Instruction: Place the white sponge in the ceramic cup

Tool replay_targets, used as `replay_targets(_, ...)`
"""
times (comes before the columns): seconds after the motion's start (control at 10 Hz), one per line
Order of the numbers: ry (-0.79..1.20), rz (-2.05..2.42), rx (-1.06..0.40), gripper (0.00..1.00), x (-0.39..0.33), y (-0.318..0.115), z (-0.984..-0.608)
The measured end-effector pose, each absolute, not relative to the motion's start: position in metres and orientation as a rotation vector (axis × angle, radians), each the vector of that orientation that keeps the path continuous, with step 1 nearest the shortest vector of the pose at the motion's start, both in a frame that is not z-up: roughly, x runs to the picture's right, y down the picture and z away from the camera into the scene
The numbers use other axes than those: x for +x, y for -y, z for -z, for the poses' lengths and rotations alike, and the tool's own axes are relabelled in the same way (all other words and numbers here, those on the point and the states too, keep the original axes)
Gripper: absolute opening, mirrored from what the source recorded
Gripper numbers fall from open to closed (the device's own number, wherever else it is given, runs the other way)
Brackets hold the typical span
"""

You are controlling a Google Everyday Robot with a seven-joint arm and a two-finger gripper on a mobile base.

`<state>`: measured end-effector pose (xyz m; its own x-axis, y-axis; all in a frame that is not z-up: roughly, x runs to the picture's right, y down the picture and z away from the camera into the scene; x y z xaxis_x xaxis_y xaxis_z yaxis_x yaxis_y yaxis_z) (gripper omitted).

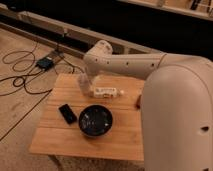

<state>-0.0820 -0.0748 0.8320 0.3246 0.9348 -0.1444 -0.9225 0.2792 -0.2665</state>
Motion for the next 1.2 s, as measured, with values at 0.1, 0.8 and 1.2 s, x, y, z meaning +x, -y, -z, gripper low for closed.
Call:
replay_targets(0.1,0.051,-1.24,-0.328,0.0,-0.088,0.077,-0.835)
replay_targets(0.8,0.109,-1.214,-0.35,0.0,-0.128,0.089,-0.875)
replay_targets(1.2,0.127,-1.21,-0.368,0.16,-0.141,0.091,-0.886)
